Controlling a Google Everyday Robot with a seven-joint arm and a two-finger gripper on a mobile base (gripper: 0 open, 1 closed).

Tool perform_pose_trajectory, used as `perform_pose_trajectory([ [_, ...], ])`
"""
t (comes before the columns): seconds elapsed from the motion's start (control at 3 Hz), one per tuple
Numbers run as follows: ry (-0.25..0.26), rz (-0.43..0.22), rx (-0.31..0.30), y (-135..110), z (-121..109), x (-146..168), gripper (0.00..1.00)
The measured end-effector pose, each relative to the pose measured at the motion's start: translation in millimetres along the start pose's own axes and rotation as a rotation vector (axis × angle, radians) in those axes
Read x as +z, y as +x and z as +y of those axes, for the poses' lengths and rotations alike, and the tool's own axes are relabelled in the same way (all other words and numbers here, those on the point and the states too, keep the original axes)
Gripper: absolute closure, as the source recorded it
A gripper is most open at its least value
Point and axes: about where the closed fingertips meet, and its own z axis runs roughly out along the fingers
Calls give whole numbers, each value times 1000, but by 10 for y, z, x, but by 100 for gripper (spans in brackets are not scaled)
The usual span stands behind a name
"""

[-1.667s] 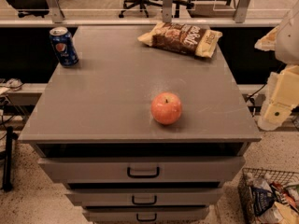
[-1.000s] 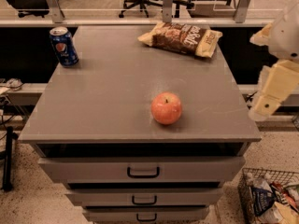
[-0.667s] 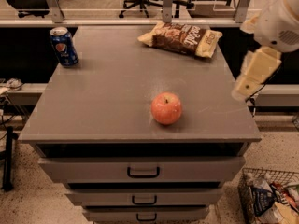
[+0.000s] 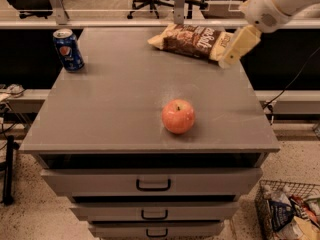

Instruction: Move brown chip bag near apple

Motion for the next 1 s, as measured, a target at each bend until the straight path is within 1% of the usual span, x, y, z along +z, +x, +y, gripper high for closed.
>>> perform_pose_trajectory([
  [0.33,42,-34,4,-77,-229,-76,0],
  [0.67,41,-34,4,-77,-229,-75,0],
  [1.0,54,-85,56,-124,-296,110,0],
])
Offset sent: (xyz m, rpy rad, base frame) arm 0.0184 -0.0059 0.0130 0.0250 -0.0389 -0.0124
